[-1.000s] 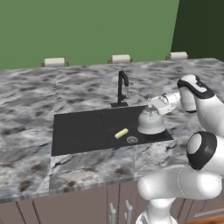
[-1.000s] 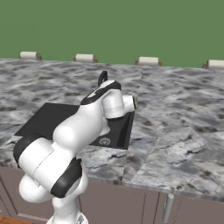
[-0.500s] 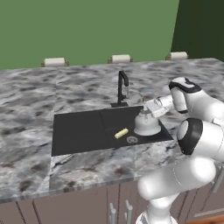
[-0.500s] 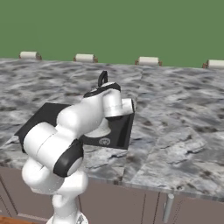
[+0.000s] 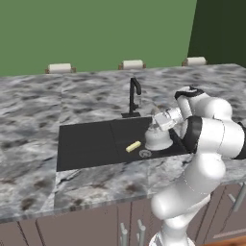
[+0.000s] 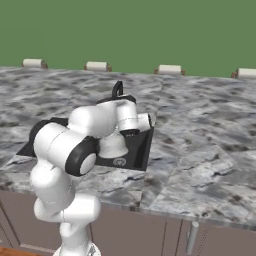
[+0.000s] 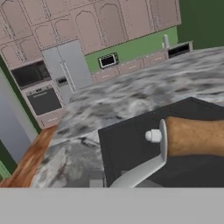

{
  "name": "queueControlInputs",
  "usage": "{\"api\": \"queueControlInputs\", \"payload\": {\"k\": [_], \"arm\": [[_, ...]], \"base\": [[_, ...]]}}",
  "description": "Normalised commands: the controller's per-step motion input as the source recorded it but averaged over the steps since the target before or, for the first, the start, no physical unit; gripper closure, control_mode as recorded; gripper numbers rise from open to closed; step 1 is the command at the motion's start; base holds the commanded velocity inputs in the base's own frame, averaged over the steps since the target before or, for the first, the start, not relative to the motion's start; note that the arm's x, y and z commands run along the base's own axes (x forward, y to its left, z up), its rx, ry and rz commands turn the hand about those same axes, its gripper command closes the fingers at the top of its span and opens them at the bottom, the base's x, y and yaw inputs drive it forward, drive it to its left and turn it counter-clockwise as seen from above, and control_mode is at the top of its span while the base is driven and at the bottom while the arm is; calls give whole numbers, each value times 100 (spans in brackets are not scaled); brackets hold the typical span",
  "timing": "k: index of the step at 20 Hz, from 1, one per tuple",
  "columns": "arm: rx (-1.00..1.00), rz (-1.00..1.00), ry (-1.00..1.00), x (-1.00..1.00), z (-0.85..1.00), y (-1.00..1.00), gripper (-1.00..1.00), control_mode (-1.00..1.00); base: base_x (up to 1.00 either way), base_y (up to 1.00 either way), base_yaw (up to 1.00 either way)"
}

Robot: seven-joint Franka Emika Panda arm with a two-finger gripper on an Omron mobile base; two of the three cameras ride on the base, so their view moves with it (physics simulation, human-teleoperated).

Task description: Open the cabinet, pick the kettle from the cabinet, and place it in the sink.

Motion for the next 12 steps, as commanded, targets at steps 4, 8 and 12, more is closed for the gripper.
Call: {"api": "queueControlInputs", "payload": {"k": [4, 8, 12], "arm": [[-8, 4, 6, 30, -35, 1, 100, -100], [-3, 7, 0, 25, -35, 4, 100, -100], [0, 11, 0, 20, -33, 8, 100, -100]], "base": [[0, 0, 0], [0, 0, 0], [0, 0, 0]]}}
